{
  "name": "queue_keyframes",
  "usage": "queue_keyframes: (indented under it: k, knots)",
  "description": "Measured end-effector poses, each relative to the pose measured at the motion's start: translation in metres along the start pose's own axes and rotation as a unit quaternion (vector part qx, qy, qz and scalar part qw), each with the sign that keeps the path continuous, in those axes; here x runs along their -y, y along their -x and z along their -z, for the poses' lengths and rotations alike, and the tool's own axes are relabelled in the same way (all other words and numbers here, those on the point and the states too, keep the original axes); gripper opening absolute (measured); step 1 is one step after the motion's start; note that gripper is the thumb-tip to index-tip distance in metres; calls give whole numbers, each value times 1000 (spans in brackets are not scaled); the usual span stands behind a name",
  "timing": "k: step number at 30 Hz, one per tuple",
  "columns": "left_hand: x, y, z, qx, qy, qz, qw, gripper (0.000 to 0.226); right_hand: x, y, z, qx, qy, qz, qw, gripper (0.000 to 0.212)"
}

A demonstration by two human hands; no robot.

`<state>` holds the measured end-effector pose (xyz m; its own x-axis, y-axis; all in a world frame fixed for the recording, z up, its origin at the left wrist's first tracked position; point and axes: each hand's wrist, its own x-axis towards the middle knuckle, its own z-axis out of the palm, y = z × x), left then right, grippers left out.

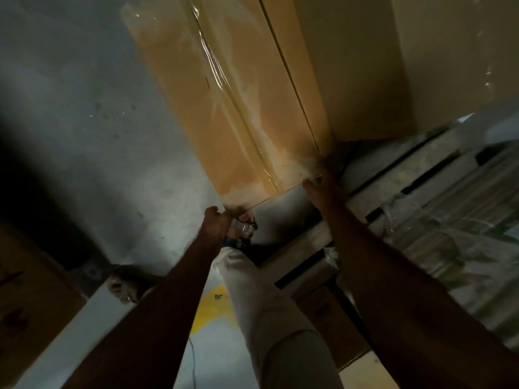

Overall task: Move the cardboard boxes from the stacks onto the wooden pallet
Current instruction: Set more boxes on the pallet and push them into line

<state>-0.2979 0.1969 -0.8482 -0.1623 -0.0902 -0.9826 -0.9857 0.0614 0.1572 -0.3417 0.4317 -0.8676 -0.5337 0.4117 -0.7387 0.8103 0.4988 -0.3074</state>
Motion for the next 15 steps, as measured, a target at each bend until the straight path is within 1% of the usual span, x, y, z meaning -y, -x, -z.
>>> queue_keyframes:
  k: [1,2,3,4,6,7,9,11,12,13,15]
  knots:
    - [7,-14,-5,4,15,13,1000,54,-4,-9,-4,-8,-2,14,1000,69]
    - [12,-27,-11,16,24,23,999,43,-5,-17,-6,-16,-7,26,1000,72]
    - [16,-41,-14,31,45,33,998,44,-9,-26,-9,-22,-16,31,999,76]
    - [18,-49,-17,39,58,37,997,51,-11,-32,-11,-26,-17,24,999,78]
    - [32,-78,-20,30,83,52,995,82,-12,-44,-14,-29,-32,19,999,80]
    - [39,-90,-21,34,90,57,994,90,-10,-48,-16,-31,-42,16,999,80]
    - [42,-93,-20,43,93,55,993,87,-5,-50,-18,-22,-42,-8,999,80]
    - [24,-67,-12,19,109,31,993,76,1,-44,-18,-15,-35,-20,999,84]
    - [21,-61,-6,2,111,19,994,70,5,-38,-17,-14,-27,-14,999,86]
    - [20,-57,4,-10,106,8,994,70,6,-32,-16,-14,-23,3,1000,85]
    - [22,-52,26,-52,81,-4,995,87,18,-9,-11,3,-33,11,999,78]
